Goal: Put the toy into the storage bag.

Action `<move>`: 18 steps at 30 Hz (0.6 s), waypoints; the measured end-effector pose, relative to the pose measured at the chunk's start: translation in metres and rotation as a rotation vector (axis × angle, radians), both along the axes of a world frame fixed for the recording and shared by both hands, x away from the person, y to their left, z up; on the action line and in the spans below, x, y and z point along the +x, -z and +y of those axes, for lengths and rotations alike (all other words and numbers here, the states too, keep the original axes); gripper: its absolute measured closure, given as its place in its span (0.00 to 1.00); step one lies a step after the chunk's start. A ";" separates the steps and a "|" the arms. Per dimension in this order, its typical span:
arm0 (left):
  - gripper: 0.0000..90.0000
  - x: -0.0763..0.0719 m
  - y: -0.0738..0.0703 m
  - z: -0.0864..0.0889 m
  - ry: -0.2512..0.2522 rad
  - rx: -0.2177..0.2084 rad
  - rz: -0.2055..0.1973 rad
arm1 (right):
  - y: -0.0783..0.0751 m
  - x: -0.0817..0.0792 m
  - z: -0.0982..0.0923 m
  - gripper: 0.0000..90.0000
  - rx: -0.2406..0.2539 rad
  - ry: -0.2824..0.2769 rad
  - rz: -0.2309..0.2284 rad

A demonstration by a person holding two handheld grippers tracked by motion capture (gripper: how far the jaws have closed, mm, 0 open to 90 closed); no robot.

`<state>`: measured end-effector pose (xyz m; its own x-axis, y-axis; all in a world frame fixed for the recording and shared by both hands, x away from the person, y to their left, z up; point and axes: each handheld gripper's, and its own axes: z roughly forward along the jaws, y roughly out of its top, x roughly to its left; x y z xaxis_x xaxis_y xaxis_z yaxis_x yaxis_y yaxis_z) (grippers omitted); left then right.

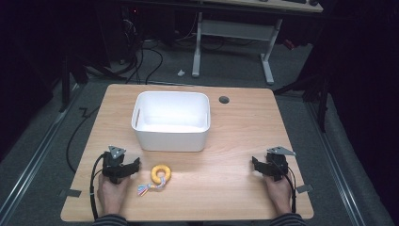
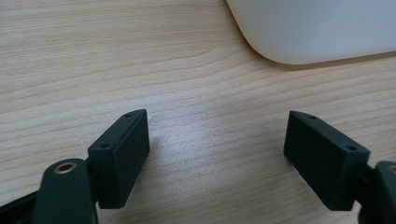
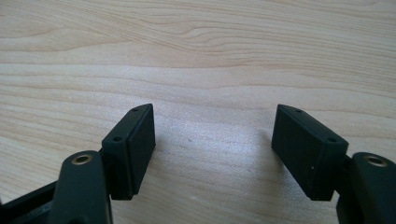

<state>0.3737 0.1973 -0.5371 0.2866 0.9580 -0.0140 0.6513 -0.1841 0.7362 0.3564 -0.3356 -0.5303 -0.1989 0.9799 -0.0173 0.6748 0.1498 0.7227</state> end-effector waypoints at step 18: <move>0.29 0.001 -0.006 0.006 0.060 -0.018 0.051 | 0.000 0.000 0.000 0.34 0.000 -0.009 -0.002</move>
